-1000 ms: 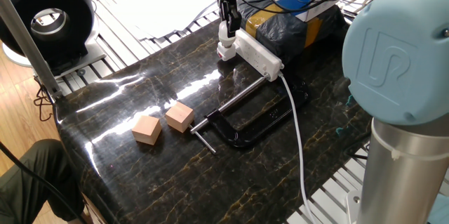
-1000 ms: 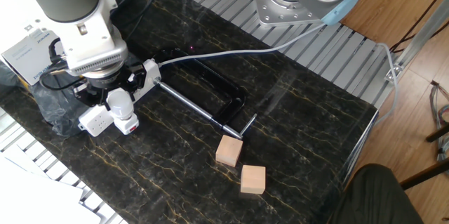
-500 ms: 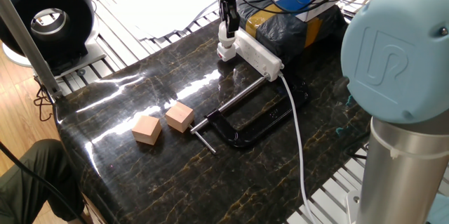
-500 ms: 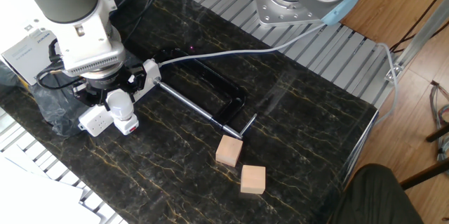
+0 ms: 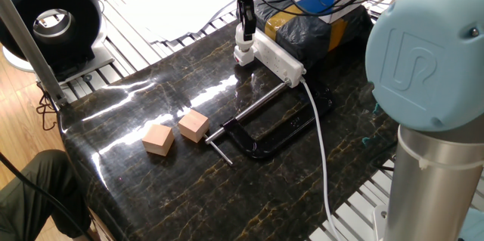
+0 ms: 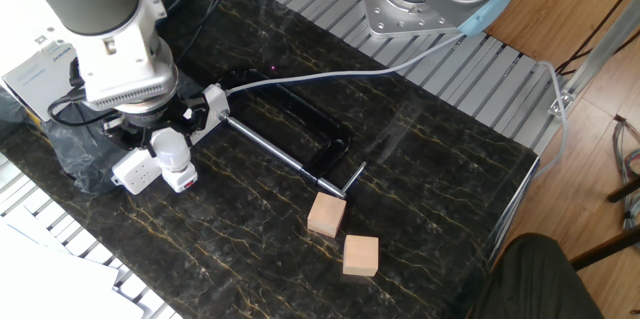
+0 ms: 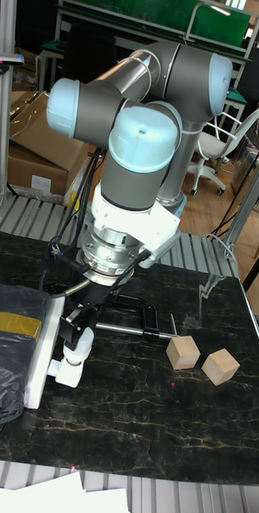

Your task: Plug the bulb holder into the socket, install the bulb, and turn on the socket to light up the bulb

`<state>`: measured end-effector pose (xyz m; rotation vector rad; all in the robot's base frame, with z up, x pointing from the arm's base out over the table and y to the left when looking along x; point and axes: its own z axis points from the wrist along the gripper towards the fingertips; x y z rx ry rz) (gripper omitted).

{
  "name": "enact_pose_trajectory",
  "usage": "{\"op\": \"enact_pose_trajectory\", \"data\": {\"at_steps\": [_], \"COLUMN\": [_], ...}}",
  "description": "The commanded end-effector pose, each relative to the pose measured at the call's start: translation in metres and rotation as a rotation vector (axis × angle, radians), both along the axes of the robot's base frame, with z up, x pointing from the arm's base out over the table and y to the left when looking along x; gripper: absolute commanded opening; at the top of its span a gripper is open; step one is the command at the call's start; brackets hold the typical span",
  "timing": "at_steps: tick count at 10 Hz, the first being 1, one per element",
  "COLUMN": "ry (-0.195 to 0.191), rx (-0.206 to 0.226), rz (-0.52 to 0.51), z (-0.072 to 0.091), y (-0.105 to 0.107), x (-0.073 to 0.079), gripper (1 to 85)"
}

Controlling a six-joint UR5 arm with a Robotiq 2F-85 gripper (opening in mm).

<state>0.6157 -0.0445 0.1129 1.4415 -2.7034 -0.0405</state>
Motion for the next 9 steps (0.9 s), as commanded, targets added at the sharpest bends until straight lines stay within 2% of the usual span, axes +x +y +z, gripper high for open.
{"op": "enact_pose_trajectory", "data": {"at_steps": [1, 9], "ry": [0.023, 0.020], "rx": [0.004, 0.005], "rz": [-0.104, -0.185], "z": [0.0019, 0.0021], "y": [0.0032, 0.0029], "x": [-0.0055, 0.0000], "gripper": [1.0, 1.0]}}
